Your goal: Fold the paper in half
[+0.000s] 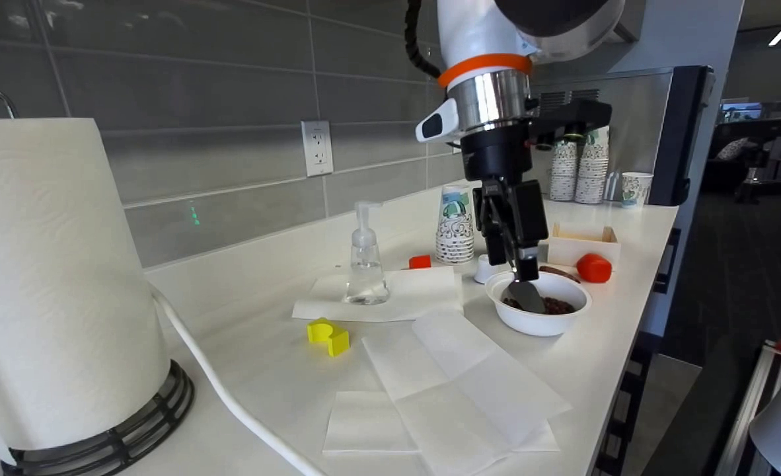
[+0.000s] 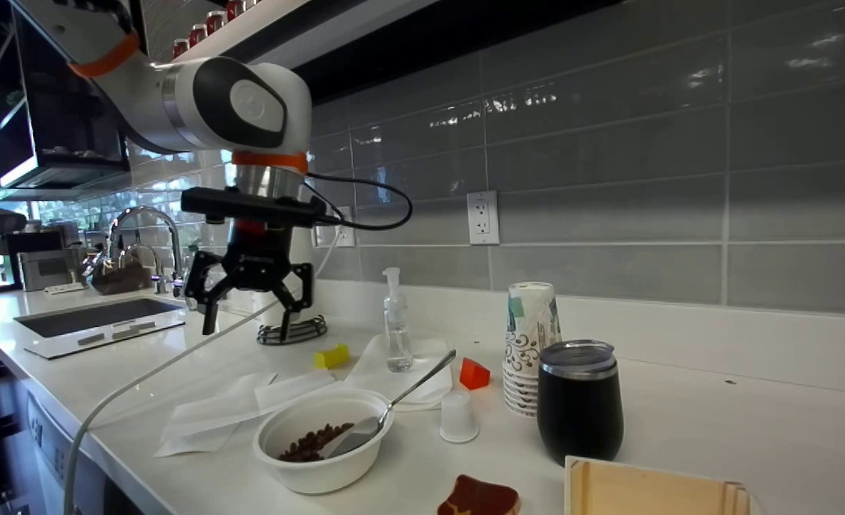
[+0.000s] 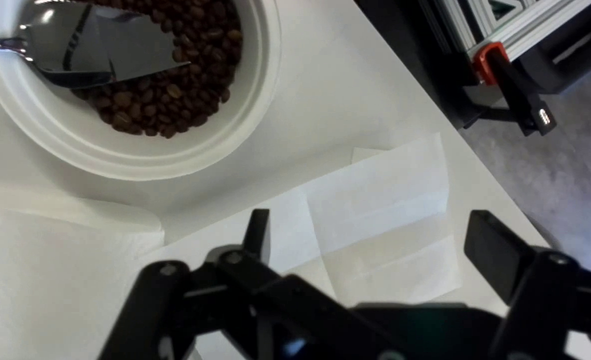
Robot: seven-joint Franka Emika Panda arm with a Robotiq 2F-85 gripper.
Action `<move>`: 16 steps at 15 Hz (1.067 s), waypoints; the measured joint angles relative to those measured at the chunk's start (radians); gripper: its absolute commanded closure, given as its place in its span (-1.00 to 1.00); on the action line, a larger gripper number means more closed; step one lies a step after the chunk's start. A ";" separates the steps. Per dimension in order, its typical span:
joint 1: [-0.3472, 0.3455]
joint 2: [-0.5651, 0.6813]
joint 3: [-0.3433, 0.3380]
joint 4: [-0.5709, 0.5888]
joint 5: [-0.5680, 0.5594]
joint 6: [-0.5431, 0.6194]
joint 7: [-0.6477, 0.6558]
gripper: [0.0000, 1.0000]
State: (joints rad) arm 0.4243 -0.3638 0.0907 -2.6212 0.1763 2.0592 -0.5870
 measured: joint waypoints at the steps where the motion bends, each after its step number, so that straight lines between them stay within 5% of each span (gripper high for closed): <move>1: -0.007 0.025 -0.002 0.004 0.035 0.016 0.000 -1.00; 9: -0.071 0.206 -0.002 0.033 0.269 0.276 0.017 -1.00; 16: -0.141 0.278 0.005 0.038 0.286 0.332 0.077 -1.00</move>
State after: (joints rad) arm 0.2833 -0.0860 0.0956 -2.5837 0.4626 2.3916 -0.5102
